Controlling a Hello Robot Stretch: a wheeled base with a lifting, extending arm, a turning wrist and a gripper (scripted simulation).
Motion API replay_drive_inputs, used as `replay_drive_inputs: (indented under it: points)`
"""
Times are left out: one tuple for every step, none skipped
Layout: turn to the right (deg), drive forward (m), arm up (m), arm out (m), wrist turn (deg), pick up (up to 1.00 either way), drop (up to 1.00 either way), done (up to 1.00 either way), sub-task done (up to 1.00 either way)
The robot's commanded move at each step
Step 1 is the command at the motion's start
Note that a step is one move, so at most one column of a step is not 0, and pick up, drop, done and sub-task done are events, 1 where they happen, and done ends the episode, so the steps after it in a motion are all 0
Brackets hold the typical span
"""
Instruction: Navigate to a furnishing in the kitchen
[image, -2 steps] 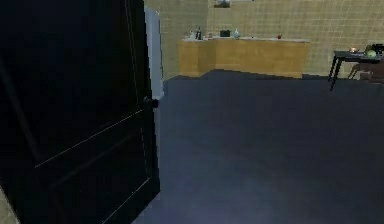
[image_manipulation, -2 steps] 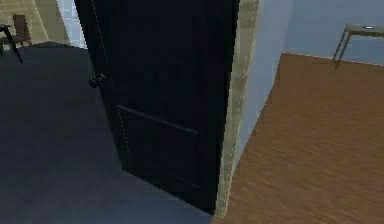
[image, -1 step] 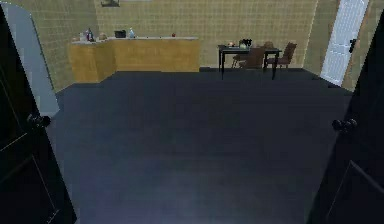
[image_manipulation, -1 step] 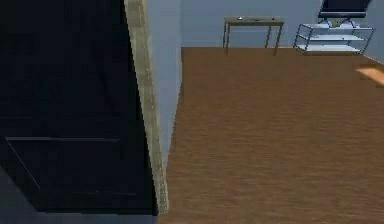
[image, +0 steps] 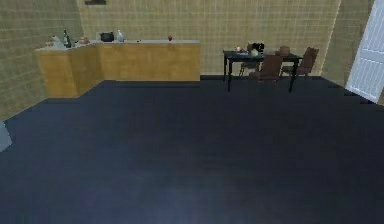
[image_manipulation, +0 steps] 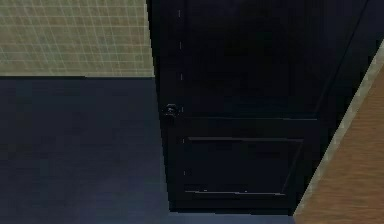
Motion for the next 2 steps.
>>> replay_drive_inputs:
  points:
    - [3.0,0.0,0.0,0.0,0.0,0.0,0.0,0.0,0.0]
    - [0.0,0.5,0.0,0.0,0.0,0.0,0.0,0.0,0.0]
